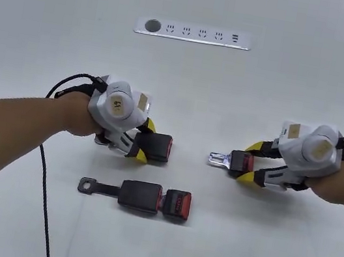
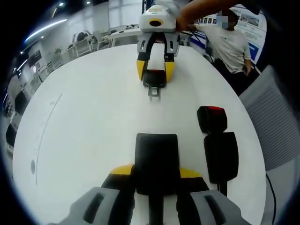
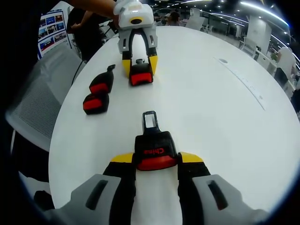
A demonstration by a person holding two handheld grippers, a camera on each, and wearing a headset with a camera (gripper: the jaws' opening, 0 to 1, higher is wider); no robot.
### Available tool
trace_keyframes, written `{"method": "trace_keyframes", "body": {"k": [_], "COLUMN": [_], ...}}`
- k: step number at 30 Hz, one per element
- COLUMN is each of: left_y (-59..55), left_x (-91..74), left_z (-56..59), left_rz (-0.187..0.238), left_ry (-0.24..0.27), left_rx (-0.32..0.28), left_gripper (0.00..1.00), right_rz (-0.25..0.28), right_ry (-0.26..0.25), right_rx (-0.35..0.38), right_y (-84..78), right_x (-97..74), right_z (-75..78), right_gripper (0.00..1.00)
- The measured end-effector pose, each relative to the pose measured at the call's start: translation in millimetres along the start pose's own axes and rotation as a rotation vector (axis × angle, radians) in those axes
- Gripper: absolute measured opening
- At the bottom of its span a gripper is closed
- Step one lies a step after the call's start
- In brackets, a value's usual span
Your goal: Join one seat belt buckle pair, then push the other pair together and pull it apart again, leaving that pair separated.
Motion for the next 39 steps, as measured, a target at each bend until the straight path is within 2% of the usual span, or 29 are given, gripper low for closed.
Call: {"method": "trace_keyframes", "body": {"k": [15, 19, 22, 25, 28, 30, 32, 34, 35, 37, 39], "left_y": [1.5, 2.5, 3.5, 4.7, 6.5, 7.9, 10.4, 12.7, 13.6, 16.4, 15.1], "left_x": [0.6, 0.7, -0.1, -1.3, -6.7, -9.7, -14.2, -19.0, -21.1, -26.8, -31.0], "left_z": [-1.2, -0.5, 1.2, 5.2, 4.5, 4.0, 4.3, 3.3, 3.4, 6.2, 4.0], "left_rz": [-0.017, -0.027, -0.027, 0.0, 0.031, 0.046, 0.06, 0.088, 0.099, 0.114, 0.149], "left_ry": [-0.011, -0.013, 0.008, 0.011, 0.049, 0.067, 0.095, 0.124, 0.134, 0.159, 0.202], "left_rx": [0.022, 0.033, 0.01, -0.029, -0.071, -0.094, -0.122, -0.14, -0.158, -0.2, -0.226], "left_gripper": [0.34, 0.34, 0.36, 0.46, 0.55, 0.63, 0.72, 0.75, 0.76, 0.77, 0.78], "right_rz": [0.002, 0.01, 0.005, 0.038, 0.07, 0.068, 0.091, 0.101, 0.105, 0.126, 0.145], "right_ry": [0.014, -0.003, -0.015, -0.03, -0.051, -0.066, -0.099, -0.136, -0.141, -0.181, -0.216], "right_rx": [-0.025, 0.0, 0.016, 0.037, 0.063, 0.073, 0.086, 0.093, 0.096, 0.112, 0.127], "right_y": [-0.9, -0.2, -0.9, 1.7, 2.6, 3.4, 5.0, 6.1, 6.6, 8.1, 9.6], "right_x": [2.0, 1.9, 0.6, -1.8, -0.6, -1.9, -1.9, -3.4, -3.9, -6.3, -8.4], "right_z": [1.4, 0.8, -1.3, -5.6, -7.2, -8.8, -7.9, -7.4, -8.0, -7.1, -6.8], "right_gripper": [0.34, 0.34, 0.34, 0.41, 0.57, 0.6, 0.66, 0.7, 0.71, 0.71, 0.73]}}
Point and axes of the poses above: the centre of the closed fingertips' face, and the gripper's own axes: x roughly forward along the fingers, z roughly to its right, y roughly out of its top, the point moved 7 cm from there along -x, roughly backward along the fingers, and after that the axes turned 9 degrees about z, right-handed, at the moved point
